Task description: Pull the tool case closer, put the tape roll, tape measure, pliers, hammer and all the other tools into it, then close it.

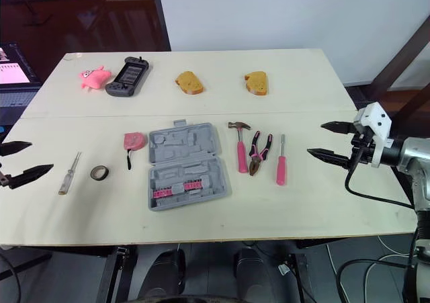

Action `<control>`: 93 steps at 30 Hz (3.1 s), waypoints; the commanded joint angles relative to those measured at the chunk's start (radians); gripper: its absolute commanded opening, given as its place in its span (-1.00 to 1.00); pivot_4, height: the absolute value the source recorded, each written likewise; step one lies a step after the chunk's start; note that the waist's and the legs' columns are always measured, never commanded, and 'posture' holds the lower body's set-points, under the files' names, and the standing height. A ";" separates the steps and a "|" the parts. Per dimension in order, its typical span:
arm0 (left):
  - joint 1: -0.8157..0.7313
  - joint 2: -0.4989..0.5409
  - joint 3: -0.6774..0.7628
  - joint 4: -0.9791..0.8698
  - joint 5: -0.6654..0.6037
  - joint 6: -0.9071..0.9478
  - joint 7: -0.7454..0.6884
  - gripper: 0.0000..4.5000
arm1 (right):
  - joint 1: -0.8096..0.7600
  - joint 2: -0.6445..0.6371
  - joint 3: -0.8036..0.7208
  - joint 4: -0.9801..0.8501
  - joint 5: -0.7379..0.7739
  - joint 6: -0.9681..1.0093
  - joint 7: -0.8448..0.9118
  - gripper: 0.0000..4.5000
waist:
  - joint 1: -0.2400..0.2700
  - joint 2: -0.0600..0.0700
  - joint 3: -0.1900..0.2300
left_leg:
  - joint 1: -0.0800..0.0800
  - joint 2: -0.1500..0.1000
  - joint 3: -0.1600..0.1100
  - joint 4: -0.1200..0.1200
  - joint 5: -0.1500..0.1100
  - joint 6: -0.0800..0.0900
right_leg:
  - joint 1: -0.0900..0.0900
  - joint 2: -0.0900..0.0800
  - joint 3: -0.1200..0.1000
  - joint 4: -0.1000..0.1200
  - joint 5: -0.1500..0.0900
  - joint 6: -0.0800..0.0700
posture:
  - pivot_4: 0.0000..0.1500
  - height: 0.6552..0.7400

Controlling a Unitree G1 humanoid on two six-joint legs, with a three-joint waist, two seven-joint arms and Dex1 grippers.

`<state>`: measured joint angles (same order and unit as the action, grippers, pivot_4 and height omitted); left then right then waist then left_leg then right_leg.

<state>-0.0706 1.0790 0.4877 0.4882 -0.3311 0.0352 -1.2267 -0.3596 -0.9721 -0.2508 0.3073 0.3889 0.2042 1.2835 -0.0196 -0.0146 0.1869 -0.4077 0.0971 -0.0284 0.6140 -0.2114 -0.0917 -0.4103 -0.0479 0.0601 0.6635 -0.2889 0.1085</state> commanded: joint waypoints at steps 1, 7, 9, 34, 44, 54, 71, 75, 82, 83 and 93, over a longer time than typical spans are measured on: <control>-0.029 0.034 -0.003 0.055 0.012 -0.040 -0.021 0.98 | -0.024 -0.018 -0.041 0.000 0.023 -0.014 0.003 1.00 | 0.001 0.000 0.000 | 0.000 0.000 0.000 0.000 0.000 0.000 | 0.000 0.000 0.000 0.000 0.000 0.000 | 1.00 0.62; -0.092 0.038 -0.021 0.078 0.006 -0.032 -0.024 0.98 | -0.024 -0.018 -0.042 -0.014 0.030 -0.004 -0.006 1.00 | 0.006 0.000 0.000 | 0.000 0.000 0.000 0.000 0.000 0.000 | 0.000 0.000 0.000 0.000 0.000 0.000 | 1.00 0.62; -0.097 0.038 -0.028 0.079 0.011 -0.027 -0.025 0.98 | -0.021 -0.019 -0.043 -0.028 0.035 0.006 -0.011 1.00 | 0.005 0.000 0.000 | 0.000 0.000 0.001 0.000 0.000 0.000 | 0.000 0.000 0.000 0.000 0.000 0.000 | 1.00 0.62; -0.098 -0.157 -0.345 -0.470 0.054 0.236 0.132 0.35 | -0.440 0.285 0.595 -0.043 -0.338 0.045 -0.155 0.88 | 0.000 -0.001 0.000 | -0.001 0.001 0.002 0.001 0.000 0.000 | -0.004 0.002 0.004 0.002 0.001 0.001 | 1.00 0.62; -0.177 -0.275 -0.445 -0.286 0.155 0.159 0.222 -1.00 | -0.616 0.508 0.695 0.471 -0.519 -0.274 -0.167 -0.99 | 0.002 0.000 0.001 | -0.002 0.001 0.003 0.001 0.000 0.000 | -0.005 0.002 0.004 0.003 0.002 0.002 | 1.00 0.62; -0.240 -0.345 -0.497 -0.186 0.200 0.127 0.253 -1.00 | -0.681 0.622 0.682 0.716 -0.600 -0.383 -0.233 -0.99 | 0.000 0.000 0.000 | -0.002 0.001 0.002 0.000 0.000 0.000 | -0.005 0.003 0.004 0.003 0.003 0.001 | 1.00 0.62; -0.356 -0.475 -0.578 -0.103 0.245 0.128 0.230 -1.00 | -0.611 0.664 0.637 0.648 -0.591 -0.358 -0.176 -0.99 | 0.002 0.000 0.000 | -0.001 0.001 0.002 0.000 0.000 0.000 | -0.004 0.003 0.004 0.004 0.003 0.001 | 1.00 0.62; -0.371 -0.478 -0.587 -0.089 0.266 0.119 0.229 -1.00 | -0.565 0.650 0.623 0.587 -0.581 -0.330 -0.155 -0.99 | 0.004 0.000 0.000 | -0.001 0.001 0.002 0.000 0.000 0.000 | -0.004 0.003 0.004 0.004 0.003 0.002 | 1.00 0.62; -0.343 -0.473 -0.611 -0.132 0.299 0.132 0.244 -1.00 | -0.409 0.587 0.605 0.335 -0.544 -0.228 -0.089 -0.99 | 0.004 0.000 0.000 | -0.001 0.001 0.002 0.001 0.000 0.000 | -0.003 0.003 0.004 0.004 0.003 0.002 | 1.00 0.62; -0.335 -0.471 -0.612 -0.144 0.296 0.138 0.241 -1.00 | -0.392 0.580 0.603 0.303 -0.540 -0.211 -0.085 -0.99 | 0.004 0.000 0.000 | -0.001 0.001 0.002 0.000 0.000 0.000 | -0.003 0.003 0.004 0.004 0.003 0.002 | 1.00 0.62; -0.159 -0.445 -0.603 -0.341 0.261 0.244 0.243 -1.00 | -0.233 0.535 0.581 0.024 -0.469 -0.004 -0.067 -0.99 | 0.002 0.001 0.000 | 0.001 0.001 0.002 0.001 0.000 0.000 | -0.002 0.003 0.004 0.004 0.003 0.002 | 1.00 0.62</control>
<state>-0.2509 0.6302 -0.0928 0.1767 -0.0562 0.2602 -0.9650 -0.5896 -0.4447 0.3340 0.3859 -0.1082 0.2012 1.2192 -0.0179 -0.0140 0.1868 -0.4070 0.0979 -0.0263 0.6146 -0.2111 -0.0916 -0.4122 -0.0453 0.0646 0.6669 -0.2864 0.1100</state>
